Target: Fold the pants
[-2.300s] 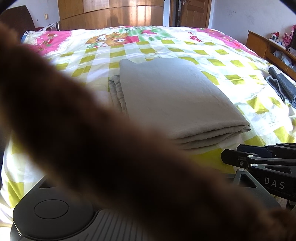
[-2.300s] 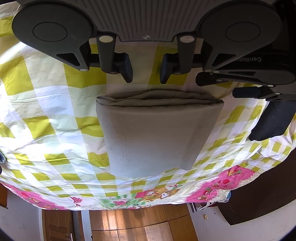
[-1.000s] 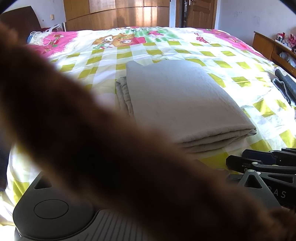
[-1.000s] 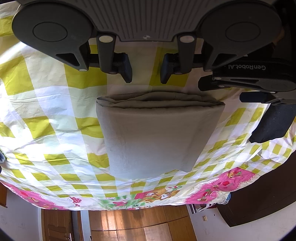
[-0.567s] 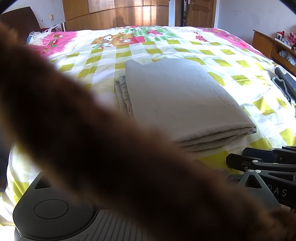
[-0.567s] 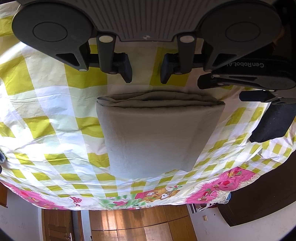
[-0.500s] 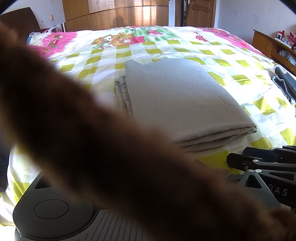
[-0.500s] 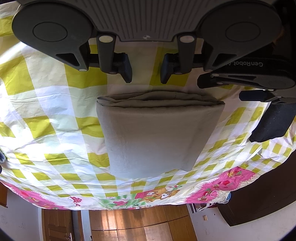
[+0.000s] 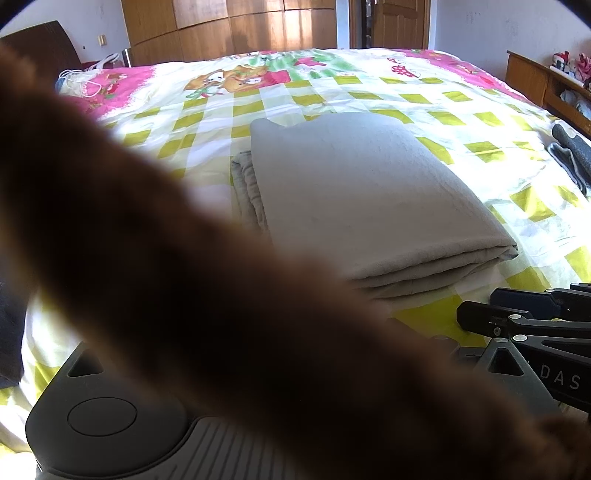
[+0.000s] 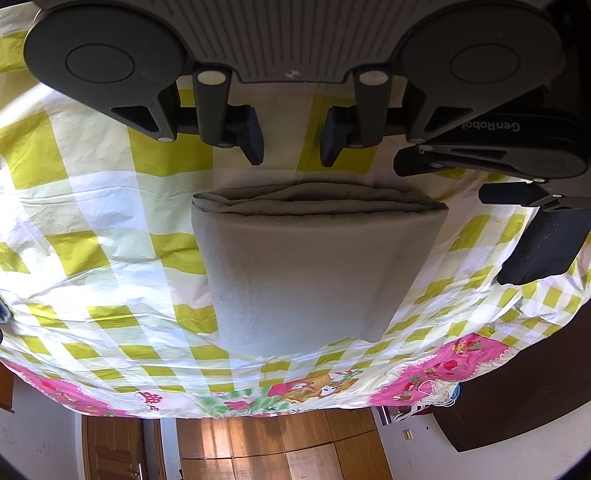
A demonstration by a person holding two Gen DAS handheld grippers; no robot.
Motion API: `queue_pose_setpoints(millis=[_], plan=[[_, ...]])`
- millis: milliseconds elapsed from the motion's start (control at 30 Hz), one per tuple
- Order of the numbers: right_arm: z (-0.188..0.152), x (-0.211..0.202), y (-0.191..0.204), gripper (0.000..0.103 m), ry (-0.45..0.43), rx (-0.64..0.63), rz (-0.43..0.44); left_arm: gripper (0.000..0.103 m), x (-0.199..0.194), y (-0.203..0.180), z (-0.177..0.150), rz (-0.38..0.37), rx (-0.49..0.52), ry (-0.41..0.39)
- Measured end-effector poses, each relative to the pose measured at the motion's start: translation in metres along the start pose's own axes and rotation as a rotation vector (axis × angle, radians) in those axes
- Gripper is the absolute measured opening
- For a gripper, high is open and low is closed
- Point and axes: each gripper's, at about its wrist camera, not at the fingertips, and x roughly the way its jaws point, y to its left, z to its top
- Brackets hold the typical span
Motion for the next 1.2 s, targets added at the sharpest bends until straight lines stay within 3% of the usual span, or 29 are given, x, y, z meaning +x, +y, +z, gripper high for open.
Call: queue_pose_setpoints(millis=[1200], plan=[[-0.0005,-0.0004,0.0016,0.048,0.000,-0.009,-0.004,0.101,-0.0016,0.0000,-0.0001,0.000,-0.005,-0.005]])
